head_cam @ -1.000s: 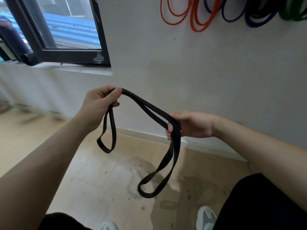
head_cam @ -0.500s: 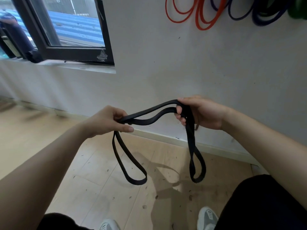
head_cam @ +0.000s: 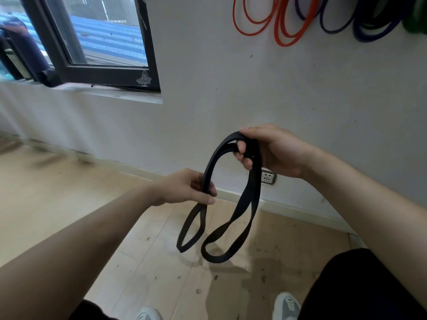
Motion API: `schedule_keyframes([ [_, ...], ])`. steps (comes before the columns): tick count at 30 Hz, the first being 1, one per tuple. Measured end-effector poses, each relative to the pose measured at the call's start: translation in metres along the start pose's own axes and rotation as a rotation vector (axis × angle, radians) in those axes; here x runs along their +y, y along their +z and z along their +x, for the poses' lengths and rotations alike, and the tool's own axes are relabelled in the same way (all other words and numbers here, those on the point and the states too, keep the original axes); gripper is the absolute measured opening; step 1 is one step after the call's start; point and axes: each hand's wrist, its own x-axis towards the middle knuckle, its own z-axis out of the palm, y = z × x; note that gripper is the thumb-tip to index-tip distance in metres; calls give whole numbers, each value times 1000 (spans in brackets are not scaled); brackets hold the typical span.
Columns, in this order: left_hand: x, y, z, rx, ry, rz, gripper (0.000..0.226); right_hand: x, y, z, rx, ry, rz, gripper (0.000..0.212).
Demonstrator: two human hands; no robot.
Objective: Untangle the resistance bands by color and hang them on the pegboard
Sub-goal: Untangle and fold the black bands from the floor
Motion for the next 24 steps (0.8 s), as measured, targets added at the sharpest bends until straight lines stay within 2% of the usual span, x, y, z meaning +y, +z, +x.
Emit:
schedule_keyframes([
  [3, 21, 0, -2, 28, 114, -182, 16, 2, 5, 3, -49, 45, -27, 41],
  [7, 46, -1, -3, -28, 278, -343, 10, 10, 7, 4, -107, 95, -64, 41],
  [11, 54, -5, -1, 44, 299, -369, 35, 16, 1, 3, -185, 133, 18, 47],
  [15, 60, -5, 2, 179, 279, -432, 31, 30, -10, 1, -291, 229, 31, 47],
  [21, 57, -21, -4, 366, 269, -505, 30, 45, -26, -6, -292, 290, -39, 48],
  [24, 54, -26, -6, 397, 294, -544, 24, 46, -26, -6, -304, 286, -55, 48],
])
